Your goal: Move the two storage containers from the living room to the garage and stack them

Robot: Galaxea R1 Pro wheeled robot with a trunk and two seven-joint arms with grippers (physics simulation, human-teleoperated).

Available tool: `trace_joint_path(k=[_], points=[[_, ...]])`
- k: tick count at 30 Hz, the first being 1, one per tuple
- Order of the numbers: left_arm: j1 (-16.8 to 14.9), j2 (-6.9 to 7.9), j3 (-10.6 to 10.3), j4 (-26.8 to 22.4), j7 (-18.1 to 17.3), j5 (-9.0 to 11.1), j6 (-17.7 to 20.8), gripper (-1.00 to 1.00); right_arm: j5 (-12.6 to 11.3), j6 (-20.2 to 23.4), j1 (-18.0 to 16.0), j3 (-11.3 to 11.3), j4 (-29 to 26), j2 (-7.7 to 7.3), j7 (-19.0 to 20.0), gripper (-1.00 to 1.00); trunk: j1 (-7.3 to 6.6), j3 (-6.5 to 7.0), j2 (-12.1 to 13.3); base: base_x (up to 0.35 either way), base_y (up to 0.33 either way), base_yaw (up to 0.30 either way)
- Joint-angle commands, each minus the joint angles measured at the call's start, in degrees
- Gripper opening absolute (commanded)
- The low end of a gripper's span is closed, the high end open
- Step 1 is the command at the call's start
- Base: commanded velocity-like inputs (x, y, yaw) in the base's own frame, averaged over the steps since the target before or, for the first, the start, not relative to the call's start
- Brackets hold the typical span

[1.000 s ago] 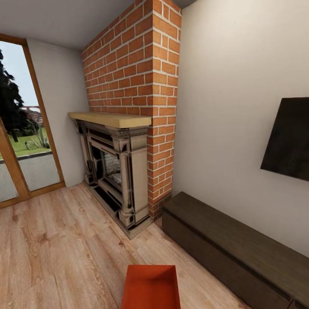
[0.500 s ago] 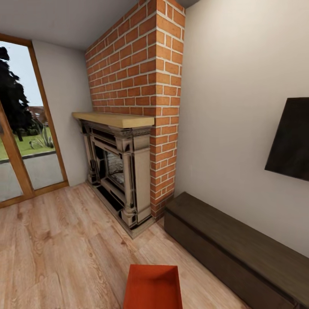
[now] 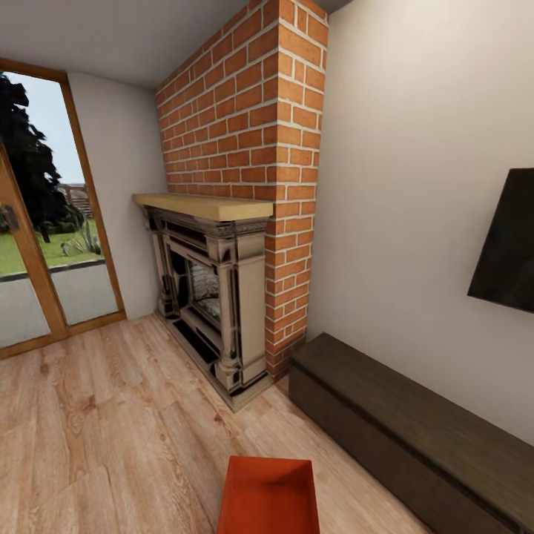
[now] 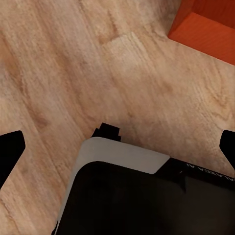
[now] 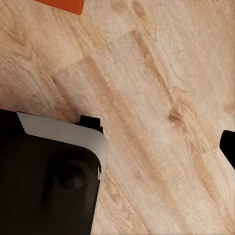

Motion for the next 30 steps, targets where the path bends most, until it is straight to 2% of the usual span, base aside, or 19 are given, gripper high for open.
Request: trace_joint_path(k=[1, 16, 24, 30], points=[[0.0, -0.02, -0.5, 0.0, 0.2, 0.5, -0.2, 1.00, -0.2, -0.3, -0.1, 0.4, 0.2, 0.02, -0.1, 1.00, 0.00, -0.07, 0.0, 0.000, 0.000, 0.006], [0.0, -0.05, -0.5, 0.0, 0.2, 0.5, -0.1, 1.00, -0.1, -0.3, -0.1, 0.5, 0.2, -0.06, -0.1, 1.00, 0.00, -0.07, 0.0, 0.000, 0.000, 0.003], [0.0, 0.26, -0.5, -0.2, 0.2, 0.2, -0.2, 1.00, 0.3, -0.3, -0.1, 0.2, 0.1, 0.46, 0.0, 1.00, 0.00, -0.09, 0.0, 0.000, 0.000, 0.000], [0.0, 0.33, -0.7, -0.2, 0.2, 0.2, -0.2, 1.00, -0.1, -0.3, -0.1, 0.0, 0.1, 0.47, -0.1, 1.00, 0.00, -0.50, 0.0, 0.000, 0.000, 0.009]])
